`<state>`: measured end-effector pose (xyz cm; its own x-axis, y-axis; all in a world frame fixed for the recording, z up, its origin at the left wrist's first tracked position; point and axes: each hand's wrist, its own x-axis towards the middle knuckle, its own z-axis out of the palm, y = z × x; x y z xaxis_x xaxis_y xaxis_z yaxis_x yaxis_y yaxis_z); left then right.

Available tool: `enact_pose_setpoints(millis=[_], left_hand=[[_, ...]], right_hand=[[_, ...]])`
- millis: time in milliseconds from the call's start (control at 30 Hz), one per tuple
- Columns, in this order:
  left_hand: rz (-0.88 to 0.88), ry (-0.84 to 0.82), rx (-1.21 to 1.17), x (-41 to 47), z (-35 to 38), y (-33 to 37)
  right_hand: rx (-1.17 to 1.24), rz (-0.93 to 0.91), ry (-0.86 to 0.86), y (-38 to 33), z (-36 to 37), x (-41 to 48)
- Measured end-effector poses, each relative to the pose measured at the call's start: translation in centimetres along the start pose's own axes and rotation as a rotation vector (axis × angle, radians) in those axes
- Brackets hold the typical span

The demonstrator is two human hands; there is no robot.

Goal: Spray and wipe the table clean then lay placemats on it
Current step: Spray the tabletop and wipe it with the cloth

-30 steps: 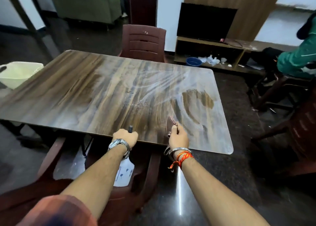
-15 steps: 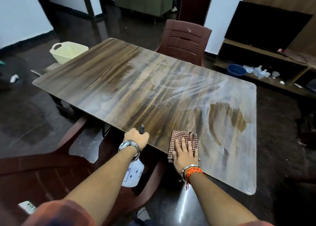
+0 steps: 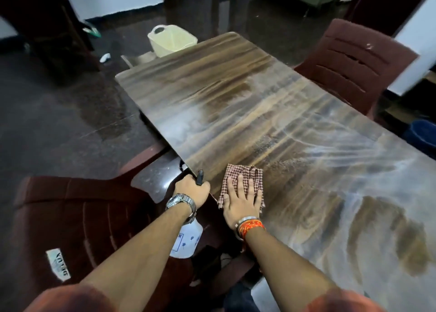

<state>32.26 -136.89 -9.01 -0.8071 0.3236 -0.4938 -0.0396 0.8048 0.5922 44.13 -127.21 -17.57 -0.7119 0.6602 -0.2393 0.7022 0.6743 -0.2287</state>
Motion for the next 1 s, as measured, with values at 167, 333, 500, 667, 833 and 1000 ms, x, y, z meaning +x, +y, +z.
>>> enact_pose_setpoints(millis=[167, 333, 500, 667, 833, 1000], left_hand=[[-0.103, 0.117, -0.072, 2.7, -1.1, 0.4], [-0.189, 0.182, -0.084, 6.4, -2.0, 1.6], [-0.260, 0.229, -0.113, 9.4, -2.6, 2.0], [-0.264, 0.253, -0.081, 11.2, -2.7, 2.5], [-0.258, 0.257, -0.091, 11.2, -2.6, 3.0], [-0.227, 0.235, -0.086, 10.9, -2.2, 3.5]], right_hand=[[-0.061, -0.251, -0.045, -3.6, -0.9, 6.6], [-0.107, -0.472, -0.066, -6.7, -1.3, 11.8], [-0.168, -0.700, -0.110, -9.9, -1.8, 16.7], [-0.150, -0.607, -0.084, -8.4, -3.6, 23.1], [-0.081, -0.142, -0.039, -1.1, -6.8, 29.3], [-0.070, -0.183, 0.008, -3.4, -5.7, 25.5]])
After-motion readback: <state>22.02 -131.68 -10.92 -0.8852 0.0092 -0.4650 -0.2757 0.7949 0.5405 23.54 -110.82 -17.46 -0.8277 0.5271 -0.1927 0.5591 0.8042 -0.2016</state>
